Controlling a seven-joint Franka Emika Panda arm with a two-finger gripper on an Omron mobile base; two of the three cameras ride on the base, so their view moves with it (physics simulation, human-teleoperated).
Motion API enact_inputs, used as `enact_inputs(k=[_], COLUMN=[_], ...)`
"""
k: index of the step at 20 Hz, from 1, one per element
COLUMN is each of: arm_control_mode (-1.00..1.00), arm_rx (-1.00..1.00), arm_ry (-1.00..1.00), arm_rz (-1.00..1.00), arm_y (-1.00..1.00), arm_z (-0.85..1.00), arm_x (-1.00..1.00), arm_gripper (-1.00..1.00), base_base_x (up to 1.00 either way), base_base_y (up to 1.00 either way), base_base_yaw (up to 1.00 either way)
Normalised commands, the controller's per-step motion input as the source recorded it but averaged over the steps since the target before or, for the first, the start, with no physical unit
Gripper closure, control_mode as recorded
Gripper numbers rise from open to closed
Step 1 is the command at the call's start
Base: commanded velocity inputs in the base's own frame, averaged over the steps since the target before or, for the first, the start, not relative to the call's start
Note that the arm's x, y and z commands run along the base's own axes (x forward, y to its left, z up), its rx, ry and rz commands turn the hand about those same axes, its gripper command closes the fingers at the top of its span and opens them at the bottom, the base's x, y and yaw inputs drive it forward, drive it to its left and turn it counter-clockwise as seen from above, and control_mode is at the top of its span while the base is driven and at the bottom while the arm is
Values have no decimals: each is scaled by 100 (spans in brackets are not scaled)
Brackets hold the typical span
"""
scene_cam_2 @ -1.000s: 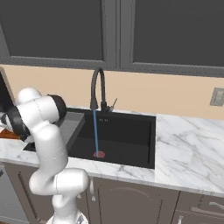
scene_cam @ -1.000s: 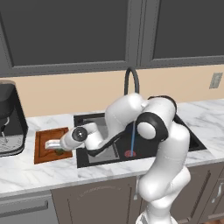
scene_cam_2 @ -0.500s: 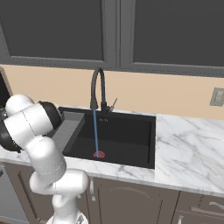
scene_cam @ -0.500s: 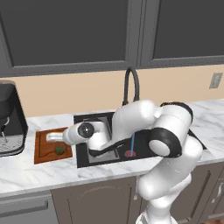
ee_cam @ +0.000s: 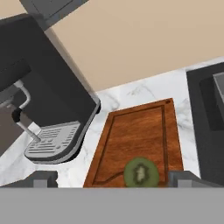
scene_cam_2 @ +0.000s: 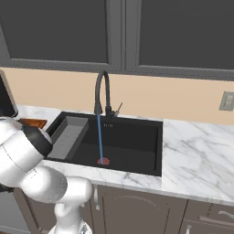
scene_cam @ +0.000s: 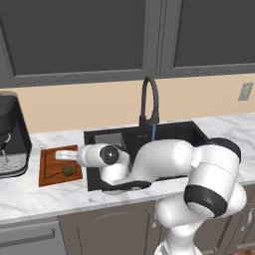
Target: Pick the kiwi from the sink and place it on the cutting board to airdry. Then turn off the sink faucet.
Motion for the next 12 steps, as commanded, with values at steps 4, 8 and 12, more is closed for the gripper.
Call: enact_inputs(k=[4,8,12], arm_control_mode=[-100,-100,-100], arm_rx=[0,0,0], arm_ry=[4,15,10], arm_rz=[-4,-3,0], arm_y=[0,-1,0], arm_z=[92,100,100], arm_x=[-44,-36,-21], arm_gripper=[-100,-100,-100], base_base_x=[0,0,0], base_base_y=[0,0,0], base_base_yaw=[0,0,0])
